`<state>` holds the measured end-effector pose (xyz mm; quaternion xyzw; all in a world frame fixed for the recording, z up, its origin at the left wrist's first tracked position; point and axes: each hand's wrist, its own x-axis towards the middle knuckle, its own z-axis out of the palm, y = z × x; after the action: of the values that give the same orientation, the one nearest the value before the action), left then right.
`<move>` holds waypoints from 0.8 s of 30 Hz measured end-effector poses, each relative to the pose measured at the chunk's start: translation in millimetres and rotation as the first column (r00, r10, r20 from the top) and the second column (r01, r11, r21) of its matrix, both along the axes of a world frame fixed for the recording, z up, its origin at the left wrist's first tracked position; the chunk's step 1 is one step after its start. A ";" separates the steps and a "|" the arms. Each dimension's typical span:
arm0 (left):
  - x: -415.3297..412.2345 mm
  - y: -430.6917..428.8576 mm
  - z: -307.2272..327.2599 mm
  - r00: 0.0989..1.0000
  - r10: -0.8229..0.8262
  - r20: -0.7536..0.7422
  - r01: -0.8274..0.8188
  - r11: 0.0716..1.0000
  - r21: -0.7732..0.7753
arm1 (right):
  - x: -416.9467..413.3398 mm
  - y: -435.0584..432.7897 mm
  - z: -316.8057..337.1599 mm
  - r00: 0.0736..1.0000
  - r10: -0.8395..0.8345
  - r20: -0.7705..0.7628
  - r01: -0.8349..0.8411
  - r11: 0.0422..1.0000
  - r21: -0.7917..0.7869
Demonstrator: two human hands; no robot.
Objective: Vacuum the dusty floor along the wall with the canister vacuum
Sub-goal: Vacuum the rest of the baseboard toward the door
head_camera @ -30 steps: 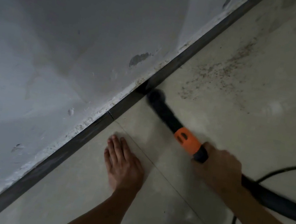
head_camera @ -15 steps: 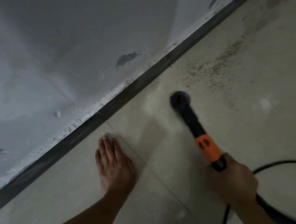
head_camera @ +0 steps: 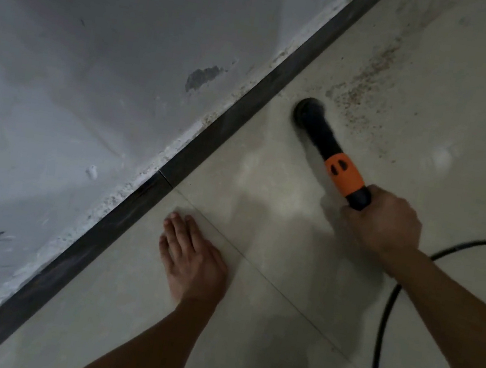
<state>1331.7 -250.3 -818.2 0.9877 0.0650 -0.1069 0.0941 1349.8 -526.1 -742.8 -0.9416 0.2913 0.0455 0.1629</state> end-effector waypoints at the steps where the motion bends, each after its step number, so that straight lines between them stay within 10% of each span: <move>1: -0.4 0.8 -0.7 1.000 -0.004 0.002 0.004 1.000 0.001 | -13.4 7.8 0.1 0.999 0.038 -0.010 -0.038 0.999 0.014; 15: -7.6 4.7 -1.7 0.992 -0.091 0.088 0.096 0.994 -0.056 | -289.5 -0.3 49.4 0.954 0.099 -0.282 -0.103 0.995 -0.001; 24: 15.4 34.6 14.7 0.912 -0.346 -0.220 0.372 0.924 0.089 | -332.6 44.7 22.9 0.902 0.366 -0.229 -0.370 0.929 0.025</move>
<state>1347.0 -215.7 -803.6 0.9709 -0.1017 -0.2168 0.0020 1017.2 -481.4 -719.9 -0.9694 0.1256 0.1813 0.1076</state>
